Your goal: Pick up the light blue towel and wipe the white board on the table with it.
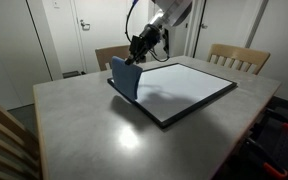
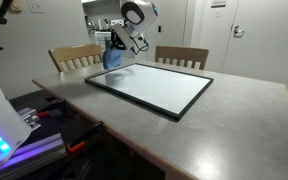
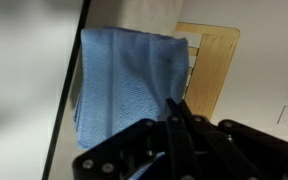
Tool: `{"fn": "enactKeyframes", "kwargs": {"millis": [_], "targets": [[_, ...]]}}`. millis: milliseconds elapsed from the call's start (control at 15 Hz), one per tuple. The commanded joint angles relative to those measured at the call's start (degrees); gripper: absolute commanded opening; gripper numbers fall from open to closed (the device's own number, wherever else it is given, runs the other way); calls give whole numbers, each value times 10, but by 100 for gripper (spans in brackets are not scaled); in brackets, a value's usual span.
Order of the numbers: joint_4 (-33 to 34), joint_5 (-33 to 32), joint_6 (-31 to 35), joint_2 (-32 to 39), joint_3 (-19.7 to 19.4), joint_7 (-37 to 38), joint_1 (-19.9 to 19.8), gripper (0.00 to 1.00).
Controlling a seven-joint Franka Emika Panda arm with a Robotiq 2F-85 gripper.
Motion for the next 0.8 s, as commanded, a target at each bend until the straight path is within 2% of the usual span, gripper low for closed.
{"fn": "enactKeyframes", "kwargs": {"millis": [0, 733], "targets": [[33, 25, -43, 39, -18, -18, -9, 1], [64, 11, -57, 84, -56, -13, -13, 1]]}}
